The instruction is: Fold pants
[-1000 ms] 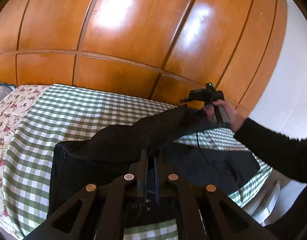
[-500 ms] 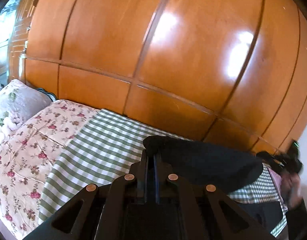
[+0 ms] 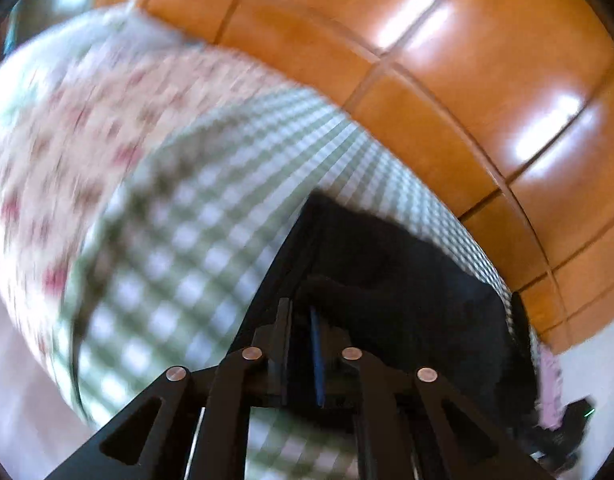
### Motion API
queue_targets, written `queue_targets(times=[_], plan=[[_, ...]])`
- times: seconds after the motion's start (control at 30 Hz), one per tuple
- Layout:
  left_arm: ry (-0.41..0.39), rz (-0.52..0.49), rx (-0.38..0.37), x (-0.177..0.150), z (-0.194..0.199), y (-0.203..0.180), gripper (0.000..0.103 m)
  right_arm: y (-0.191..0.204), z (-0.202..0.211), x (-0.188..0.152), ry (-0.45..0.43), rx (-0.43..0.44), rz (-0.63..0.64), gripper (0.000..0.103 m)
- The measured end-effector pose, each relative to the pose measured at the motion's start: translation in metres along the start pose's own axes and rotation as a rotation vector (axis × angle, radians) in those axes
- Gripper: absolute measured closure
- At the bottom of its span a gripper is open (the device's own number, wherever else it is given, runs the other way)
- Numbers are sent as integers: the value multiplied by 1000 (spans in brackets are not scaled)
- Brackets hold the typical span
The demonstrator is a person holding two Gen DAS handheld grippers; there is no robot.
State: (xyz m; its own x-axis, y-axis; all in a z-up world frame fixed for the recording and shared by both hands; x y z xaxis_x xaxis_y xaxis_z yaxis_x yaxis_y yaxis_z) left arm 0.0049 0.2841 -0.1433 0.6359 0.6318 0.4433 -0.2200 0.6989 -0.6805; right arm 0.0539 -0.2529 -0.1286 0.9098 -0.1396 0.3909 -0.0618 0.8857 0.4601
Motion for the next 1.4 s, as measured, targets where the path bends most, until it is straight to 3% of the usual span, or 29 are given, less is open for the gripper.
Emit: queue_targets(times=[0.1, 0.2, 0.4, 0.47, 0.53, 0.6, 0.77, 0.9, 1.1, 1.3, 1.4], plan=[[-33, 140, -78, -19, 17, 18, 85, -8, -13, -4, 16, -27, -7, 95], [-80, 234, -188, -28, 28, 24, 73, -7, -18, -5, 23, -41, 3, 95], [-79, 310, -269, -21, 9, 21, 63, -13, -16, -5, 13, -50, 4, 95], [-77, 312, -264, -14, -1, 17, 64, -11, -19, -3, 12, -52, 2, 95], [-69, 275, -241, -8, -7, 8, 93, -9, -16, -2, 11, -53, 0, 95], [-69, 201, -196, 0, -8, -8, 94, -7, -8, 0, -5, -38, 0, 96], [-64, 116, -219, 8, 5, -29, 95, 3, 38, 3, -90, 2, 44, 97], [-17, 80, -141, 1, 4, -20, 95, 10, 63, -12, -91, 22, 108, 97], [38, 118, -96, -15, -4, 3, 95, -3, 37, -40, 7, -83, 132, 97], [74, 119, -28, -21, -7, 12, 95, -13, 17, -45, 58, -100, 115, 97], [73, 136, -22, -24, -8, 15, 93, -6, 19, -41, 55, -131, 169, 97]])
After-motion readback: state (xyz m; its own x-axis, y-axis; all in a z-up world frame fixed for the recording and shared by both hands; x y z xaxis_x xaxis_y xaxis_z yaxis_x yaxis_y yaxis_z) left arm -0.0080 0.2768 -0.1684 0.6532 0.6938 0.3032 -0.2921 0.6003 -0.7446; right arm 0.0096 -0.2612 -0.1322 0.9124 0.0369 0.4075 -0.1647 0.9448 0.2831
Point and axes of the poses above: each gripper's, at about its wrist camera, not at the fingertips, and z roughly against the way its jaws point, y to its left, x to its top, the point moved 1 cm from there along -z, roughly the way its jaws point, and after that the axes turned 14 degrees about -x, right-handed, at the moved point
